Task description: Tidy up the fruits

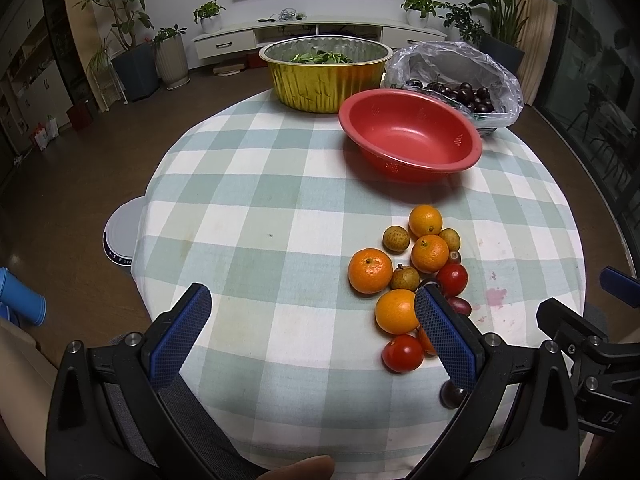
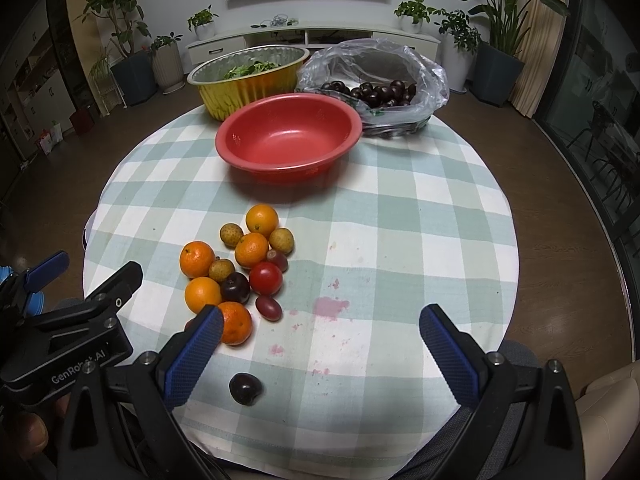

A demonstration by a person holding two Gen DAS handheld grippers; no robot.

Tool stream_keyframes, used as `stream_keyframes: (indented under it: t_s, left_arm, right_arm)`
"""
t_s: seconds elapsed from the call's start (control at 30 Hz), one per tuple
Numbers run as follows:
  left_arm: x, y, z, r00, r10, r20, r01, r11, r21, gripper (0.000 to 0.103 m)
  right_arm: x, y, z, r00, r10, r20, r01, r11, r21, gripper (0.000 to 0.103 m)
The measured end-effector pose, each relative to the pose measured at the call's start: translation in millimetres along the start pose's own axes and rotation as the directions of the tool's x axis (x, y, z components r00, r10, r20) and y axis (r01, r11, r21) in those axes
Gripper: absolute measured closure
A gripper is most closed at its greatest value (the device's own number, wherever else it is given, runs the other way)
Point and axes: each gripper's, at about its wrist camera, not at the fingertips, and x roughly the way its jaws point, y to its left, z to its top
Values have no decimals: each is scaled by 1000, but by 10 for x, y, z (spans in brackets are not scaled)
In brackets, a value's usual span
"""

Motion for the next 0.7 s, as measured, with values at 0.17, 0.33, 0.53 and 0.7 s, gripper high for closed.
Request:
stream_keyframes:
  t_s: [0.17,0.33,0.53,0.7]
  left_arm:
    - [16,55,-3,1000,-5,20,5,1000,11,0]
    - [-33,115,7,979,-193,60,184,975,128,0]
    - [250,148,-194,934,-339,-113,356,910,210,0]
    - [406,93,-390,960,-238,-145,272,916,295,0]
  right_arm:
    - [8,0,-26,1000,5,-5,-5,1000,0,3]
    - [29,-51,-42,997,75,-18,-76,997,-34,3]
    - [105,-56,-381,982,183,-54,-188,976,-110,3]
    - [324,-15,-623,967,212,-143,-231,963,-135,16]
